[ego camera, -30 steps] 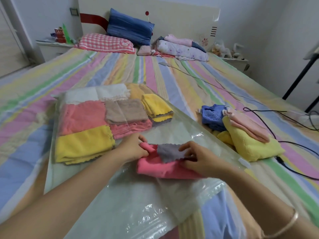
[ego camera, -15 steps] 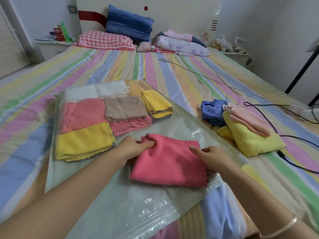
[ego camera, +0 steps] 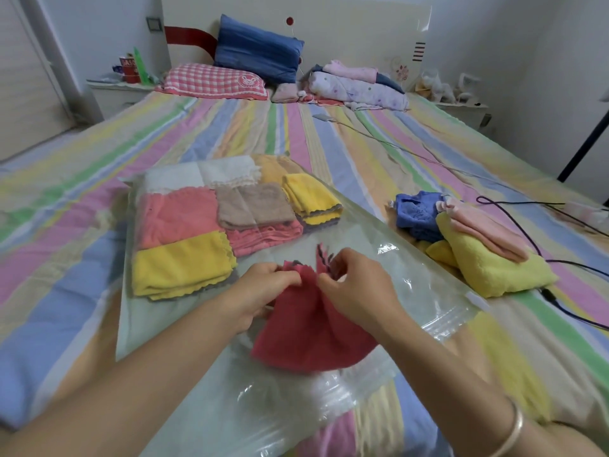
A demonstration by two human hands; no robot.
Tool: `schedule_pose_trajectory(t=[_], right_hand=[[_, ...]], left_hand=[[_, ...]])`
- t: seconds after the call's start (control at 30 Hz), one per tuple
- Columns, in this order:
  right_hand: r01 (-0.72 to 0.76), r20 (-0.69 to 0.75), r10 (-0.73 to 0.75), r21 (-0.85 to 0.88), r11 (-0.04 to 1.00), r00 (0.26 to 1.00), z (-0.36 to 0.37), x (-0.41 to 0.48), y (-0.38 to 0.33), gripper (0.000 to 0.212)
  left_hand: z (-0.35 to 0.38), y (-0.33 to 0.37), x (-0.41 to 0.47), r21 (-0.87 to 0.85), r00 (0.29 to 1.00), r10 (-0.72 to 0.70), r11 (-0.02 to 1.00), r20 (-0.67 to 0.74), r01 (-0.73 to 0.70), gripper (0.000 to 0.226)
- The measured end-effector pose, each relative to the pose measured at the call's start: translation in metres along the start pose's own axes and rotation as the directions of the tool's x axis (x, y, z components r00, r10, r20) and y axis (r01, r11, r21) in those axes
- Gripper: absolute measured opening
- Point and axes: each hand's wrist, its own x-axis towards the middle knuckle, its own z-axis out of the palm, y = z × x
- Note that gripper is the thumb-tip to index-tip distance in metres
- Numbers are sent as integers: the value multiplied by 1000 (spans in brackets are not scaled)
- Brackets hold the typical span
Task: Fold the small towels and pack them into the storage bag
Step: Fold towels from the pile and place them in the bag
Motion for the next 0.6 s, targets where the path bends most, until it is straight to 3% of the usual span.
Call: schedule_pose_trajectory(t=[0.17, 0.23, 0.33, 0.47, 0.5, 0.6], right_hand=[[48, 71, -55, 99, 994, 996, 19, -13, -19, 30], [45, 112, -63, 153, 987, 992, 23, -19, -19, 37], [143, 125, -169, 189, 971, 978, 33, -31, -15, 25], [352, 79, -350, -4, 936, 933, 50, -53, -5, 68], [376, 95, -372, -33, 926, 924, 53, -56, -2, 75], [423, 165, -423, 37, 905, 891, 55, -60, 4, 82]], left_hand=[[-8, -7, -6, -8, 991, 45, 999, -130, -46, 20], [-11, -14, -8, -159, 985, -16, 987, -169, -11, 23], [-12, -17, -9, -397, 980, -126, 916, -156, 55, 24], [-11, -6, -25, -585, 995, -39, 806, 92, 86, 49], [-9, -3, -28, -561, 993, 3, 825, 120, 65, 52], [0, -1, -31, -453, 999, 41, 891, -20, -46, 36]])
